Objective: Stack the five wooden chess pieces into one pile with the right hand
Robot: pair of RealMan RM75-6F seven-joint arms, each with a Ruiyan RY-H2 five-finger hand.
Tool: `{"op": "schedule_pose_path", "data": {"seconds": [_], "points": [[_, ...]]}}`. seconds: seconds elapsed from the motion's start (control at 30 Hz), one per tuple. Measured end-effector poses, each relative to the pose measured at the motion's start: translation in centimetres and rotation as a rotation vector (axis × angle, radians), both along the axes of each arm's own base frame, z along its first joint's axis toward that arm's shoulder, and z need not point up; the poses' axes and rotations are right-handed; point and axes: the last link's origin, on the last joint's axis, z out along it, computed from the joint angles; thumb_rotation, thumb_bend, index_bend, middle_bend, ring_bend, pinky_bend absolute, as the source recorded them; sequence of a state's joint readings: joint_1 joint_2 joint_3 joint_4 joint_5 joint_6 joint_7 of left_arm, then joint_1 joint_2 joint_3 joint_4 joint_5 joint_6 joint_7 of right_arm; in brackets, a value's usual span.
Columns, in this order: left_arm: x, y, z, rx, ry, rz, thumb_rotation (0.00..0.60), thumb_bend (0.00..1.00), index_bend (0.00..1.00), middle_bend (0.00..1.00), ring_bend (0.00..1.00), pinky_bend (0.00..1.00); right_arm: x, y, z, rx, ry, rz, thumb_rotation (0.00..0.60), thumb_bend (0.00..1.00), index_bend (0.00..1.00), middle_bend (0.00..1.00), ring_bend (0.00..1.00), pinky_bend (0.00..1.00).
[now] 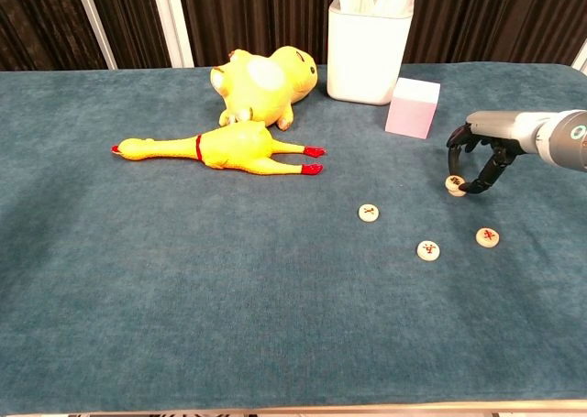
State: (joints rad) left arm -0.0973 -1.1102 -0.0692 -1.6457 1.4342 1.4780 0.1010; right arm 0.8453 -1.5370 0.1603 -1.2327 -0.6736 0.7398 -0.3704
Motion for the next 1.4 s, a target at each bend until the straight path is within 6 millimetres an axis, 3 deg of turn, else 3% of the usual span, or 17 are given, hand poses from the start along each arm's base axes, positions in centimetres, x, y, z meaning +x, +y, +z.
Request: {"op": "schedule_pose_path", "data": {"seconds": [1.0, 1.4], "points": [[0.0, 0.0, 0.0, -0.003, -0.003, -0.001, 0.6, 0.82, 0.09, 0.0, 0.0, 0.01, 1.4, 0.6, -0.5, 0.018, -0.009, 0.033, 0.6, 0.4, 0.47, 0.13, 0.16, 0.13], [0.0, 0.0, 0.0, -0.003, -0.002, -0.001, 0.6, 0.82, 0.09, 0.0, 0.0, 0.01, 1.0, 0.8, -0.7, 0.028, 0.008, 0.031, 0.6, 0.4, 0.47, 0.13, 0.16, 0.13]]}}
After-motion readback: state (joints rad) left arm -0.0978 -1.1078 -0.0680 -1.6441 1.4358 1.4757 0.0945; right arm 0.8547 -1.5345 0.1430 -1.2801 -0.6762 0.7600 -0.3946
